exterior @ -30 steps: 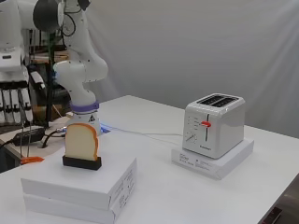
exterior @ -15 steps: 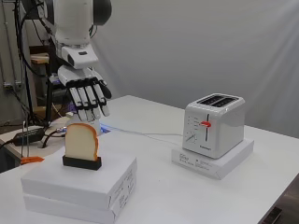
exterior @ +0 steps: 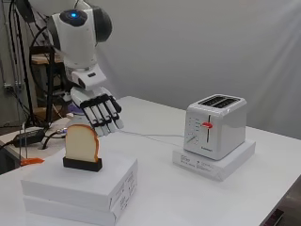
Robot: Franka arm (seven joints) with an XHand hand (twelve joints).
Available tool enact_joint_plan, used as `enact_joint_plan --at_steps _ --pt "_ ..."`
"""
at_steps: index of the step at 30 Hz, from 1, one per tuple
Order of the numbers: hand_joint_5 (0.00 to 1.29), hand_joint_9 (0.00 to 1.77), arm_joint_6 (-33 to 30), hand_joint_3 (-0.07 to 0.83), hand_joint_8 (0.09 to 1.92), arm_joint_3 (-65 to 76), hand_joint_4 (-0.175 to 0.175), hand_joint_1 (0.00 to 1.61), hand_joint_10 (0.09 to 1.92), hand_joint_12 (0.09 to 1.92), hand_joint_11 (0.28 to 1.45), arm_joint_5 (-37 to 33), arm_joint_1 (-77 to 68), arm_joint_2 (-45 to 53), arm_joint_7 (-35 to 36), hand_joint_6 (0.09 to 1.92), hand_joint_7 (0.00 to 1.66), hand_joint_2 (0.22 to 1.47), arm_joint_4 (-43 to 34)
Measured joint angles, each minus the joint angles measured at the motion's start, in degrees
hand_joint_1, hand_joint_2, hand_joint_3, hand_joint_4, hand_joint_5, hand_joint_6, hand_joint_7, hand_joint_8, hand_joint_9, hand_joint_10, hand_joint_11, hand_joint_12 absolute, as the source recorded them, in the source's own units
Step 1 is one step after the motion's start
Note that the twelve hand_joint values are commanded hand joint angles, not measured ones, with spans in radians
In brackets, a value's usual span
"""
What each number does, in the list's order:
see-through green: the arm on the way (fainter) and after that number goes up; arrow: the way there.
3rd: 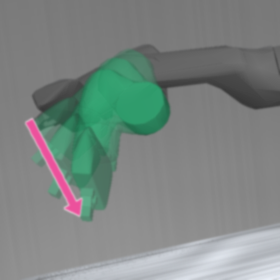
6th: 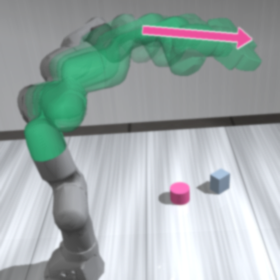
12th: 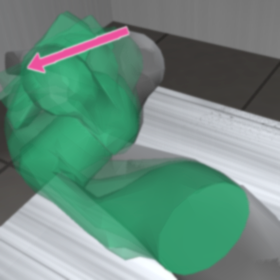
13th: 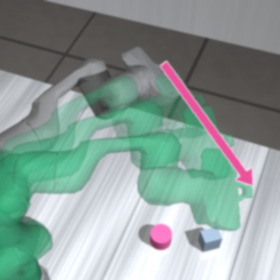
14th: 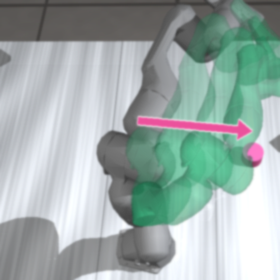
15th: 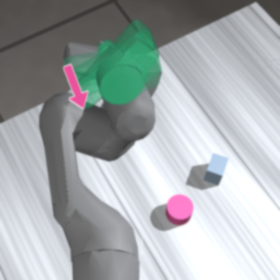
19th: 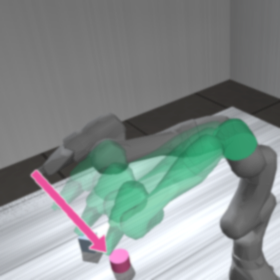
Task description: Teleoperate dual arm-hand system to toast a bread
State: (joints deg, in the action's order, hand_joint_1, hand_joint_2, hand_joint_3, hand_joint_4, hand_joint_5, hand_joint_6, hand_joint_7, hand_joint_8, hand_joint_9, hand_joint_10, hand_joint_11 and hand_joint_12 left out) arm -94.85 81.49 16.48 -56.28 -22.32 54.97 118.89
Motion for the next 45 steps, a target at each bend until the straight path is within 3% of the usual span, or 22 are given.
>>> enact_joint_plan --at_steps 6,10,14,20,22,26,28,31,34,38,45 --pt "0.64 0.86 -2.58 -0.004 0.09 -2.69 0.035 0.38 0.09 0.09 0.6 0.25 3.32 -1.51 -1.49 0.09 0.71 1.2 1.9" --pt "0.65 1.01 -2.88 -0.002 0.09 -0.51 -0.011 0.45 0.09 0.09 0.67 -1.57 1.51 -1.66 -1.15 0.09 0.85 1.18 1.28" --pt "0.64 1.0 -2.05 -0.004 0.09 -2.42 -0.031 0.46 0.09 0.09 0.65 -1.6 0.93 -3.09 -1.15 0.09 0.85 1.17 1.48" --pt "0.56 0.93 0.58 0.003 0.09 -15.21 -0.064 0.38 0.09 0.09 0.61 0.91 13.3 -8.56 -6.37 0.09 0.78 1.19 5.59" --pt "0.58 0.92 1.44 0.005 0.09 -22.03 -0.043 0.36 0.09 0.09 0.61 1.74 18.99 -10.87 -9.46 0.09 0.77 1.19 8.15" --pt "0.62 0.91 2.81 0.005 0.09 -34.13 0.039 0.35 0.09 0.09 0.6 2.52 30.61 -14.59 -13.88 0.09 0.75 1.2 12.87" --pt "0.63 0.91 2.91 0.005 0.09 -35.99 0.045 0.35 0.09 0.09 0.6 2.83 33.34 -15.68 -14.99 0.09 0.76 1.2 14.45" --pt "0.57 0.9 4.07 0.005 0.09 -35.36 0.027 0.34 0.09 0.09 0.6 2.45 34.45 -15.42 -16.14 0.09 0.75 1.21 15.16" --pt "0.51 0.84 5.13 0.006 0.09 -31.58 0.0 0.32 0.09 0.09 0.55 -0.48 33.71 -13.74 -12.2 0.09 0.7 1.22 13.8" --pt "0.53 0.82 4.68 0.006 0.09 -22.43 -0.038 0.31 0.09 0.09 0.52 -4.58 30.03 -9.8 -4.91 0.09 0.69 1.23 10.82" --pt "0.55 0.82 3.73 0.008 0.09 -11.88 -0.067 0.34 0.09 0.09 0.51 -9.03 22.84 -5.47 -0.49 0.09 0.69 1.25 6.38"
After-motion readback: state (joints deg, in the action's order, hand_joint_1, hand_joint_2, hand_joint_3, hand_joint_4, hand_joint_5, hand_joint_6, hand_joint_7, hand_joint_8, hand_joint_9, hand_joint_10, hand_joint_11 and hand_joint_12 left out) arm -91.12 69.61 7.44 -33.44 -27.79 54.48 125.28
